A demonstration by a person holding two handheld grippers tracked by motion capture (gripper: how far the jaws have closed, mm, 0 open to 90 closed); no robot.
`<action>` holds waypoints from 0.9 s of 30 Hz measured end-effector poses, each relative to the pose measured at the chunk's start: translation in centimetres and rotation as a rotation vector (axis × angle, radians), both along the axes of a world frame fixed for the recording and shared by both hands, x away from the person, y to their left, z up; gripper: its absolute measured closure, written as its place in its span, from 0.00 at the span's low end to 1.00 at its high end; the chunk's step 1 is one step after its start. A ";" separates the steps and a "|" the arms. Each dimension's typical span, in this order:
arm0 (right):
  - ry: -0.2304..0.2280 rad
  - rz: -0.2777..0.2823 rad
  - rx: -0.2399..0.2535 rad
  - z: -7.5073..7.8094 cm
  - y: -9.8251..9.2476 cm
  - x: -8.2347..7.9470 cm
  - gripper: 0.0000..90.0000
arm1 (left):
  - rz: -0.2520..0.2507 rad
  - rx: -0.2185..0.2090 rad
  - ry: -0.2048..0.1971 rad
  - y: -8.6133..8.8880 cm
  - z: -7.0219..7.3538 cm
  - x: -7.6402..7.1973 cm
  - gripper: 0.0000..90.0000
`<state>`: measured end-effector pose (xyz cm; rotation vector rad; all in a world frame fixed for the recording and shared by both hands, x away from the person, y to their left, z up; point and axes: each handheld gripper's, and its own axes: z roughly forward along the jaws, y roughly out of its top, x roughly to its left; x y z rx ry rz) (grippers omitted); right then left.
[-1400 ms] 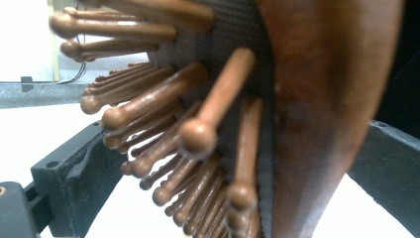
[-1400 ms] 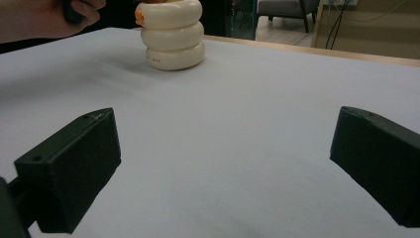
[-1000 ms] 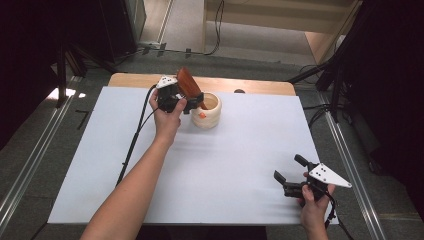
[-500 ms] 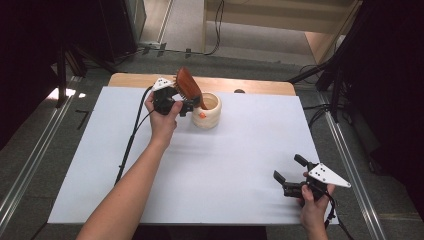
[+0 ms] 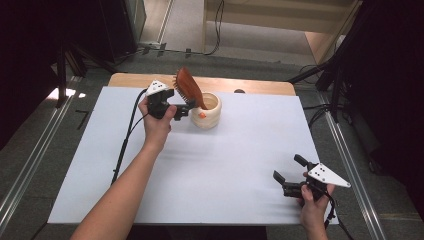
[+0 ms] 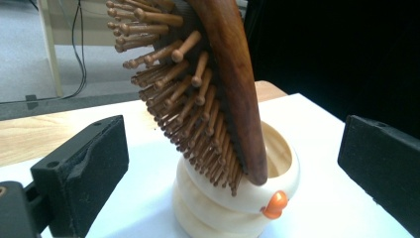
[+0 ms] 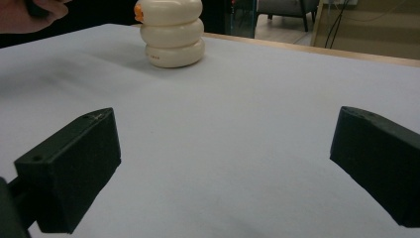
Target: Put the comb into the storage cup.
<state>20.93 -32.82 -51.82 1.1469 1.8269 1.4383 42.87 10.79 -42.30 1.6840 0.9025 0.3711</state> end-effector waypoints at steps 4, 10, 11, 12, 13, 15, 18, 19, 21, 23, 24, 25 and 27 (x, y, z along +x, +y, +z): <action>0.001 -0.001 0.000 0.0 0.0 0.0 0.00 | -0.006 0.003 -0.013 0.2 0.1 -0.6 0.00; 0.000 0.001 -0.001 0.0 0.0 0.0 0.00 | -0.016 0.014 -0.027 0.7 0.1 -1.4 0.00; 0.000 0.001 -0.001 0.0 0.0 0.0 0.00 | -0.017 0.015 -0.028 0.8 0.1 -1.5 0.00; 0.002 0.001 0.000 0.0 0.0 0.0 0.00 | -0.016 0.016 -0.030 0.8 0.1 -1.6 0.00; 0.001 -0.001 0.000 0.0 0.0 0.0 0.00 | -0.014 0.015 -0.035 1.0 0.1 -1.7 0.00; 0.004 -0.001 0.000 0.0 0.1 0.0 0.00 | -0.013 0.012 -0.040 1.2 0.1 -2.0 0.00; 0.004 -0.002 0.000 0.0 0.1 0.0 0.00 | -0.015 0.012 -0.045 1.5 0.1 -2.4 0.00; 0.004 -0.001 0.000 0.0 0.1 0.0 0.00 | -0.016 0.013 -0.047 1.6 0.1 -2.6 0.00; 0.004 -0.002 0.000 0.0 0.1 0.0 0.00 | -0.017 0.010 -0.052 1.9 0.1 -2.9 0.00; 0.004 -0.002 -0.002 0.0 0.1 0.0 0.00 | -0.020 0.007 -0.058 2.1 0.2 -3.2 0.00; 0.004 -0.002 -0.002 0.0 0.1 0.0 0.00 | -0.019 0.009 -0.060 2.2 0.2 -3.4 0.00; 0.004 -0.002 -0.002 0.0 0.1 0.0 0.00 | -0.017 0.011 -0.062 2.3 0.2 -3.5 0.00; 0.004 -0.002 -0.002 0.0 0.1 0.0 0.00 | -0.021 0.012 -0.069 2.5 0.2 -3.8 0.00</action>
